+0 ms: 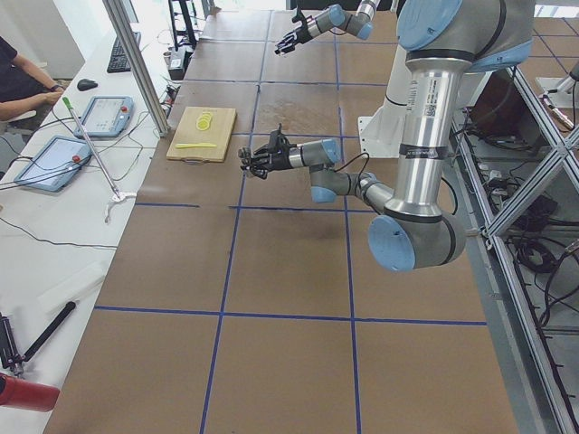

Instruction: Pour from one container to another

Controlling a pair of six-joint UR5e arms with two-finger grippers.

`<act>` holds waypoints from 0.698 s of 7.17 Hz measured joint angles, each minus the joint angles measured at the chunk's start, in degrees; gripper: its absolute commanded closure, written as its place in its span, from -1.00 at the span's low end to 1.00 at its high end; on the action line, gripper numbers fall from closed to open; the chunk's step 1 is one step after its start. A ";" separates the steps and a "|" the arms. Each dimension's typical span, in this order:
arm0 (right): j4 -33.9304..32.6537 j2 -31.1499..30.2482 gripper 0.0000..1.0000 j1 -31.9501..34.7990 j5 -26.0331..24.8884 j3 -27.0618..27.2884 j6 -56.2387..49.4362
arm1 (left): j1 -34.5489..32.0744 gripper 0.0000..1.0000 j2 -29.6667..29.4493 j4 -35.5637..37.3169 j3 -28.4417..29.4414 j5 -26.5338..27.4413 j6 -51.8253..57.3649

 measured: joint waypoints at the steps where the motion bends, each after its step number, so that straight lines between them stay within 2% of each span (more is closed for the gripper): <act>1: 4.53 -0.89 1.00 0.00 -0.05 -2.35 -0.09 | 0.58 1.00 1.96 0.00 0.69 2.87 -2.38; 5: 7.56 -1.35 1.00 -0.12 -0.48 -4.11 0.25 | 7.74 1.00 3.77 -0.46 6.33 14.05 -9.44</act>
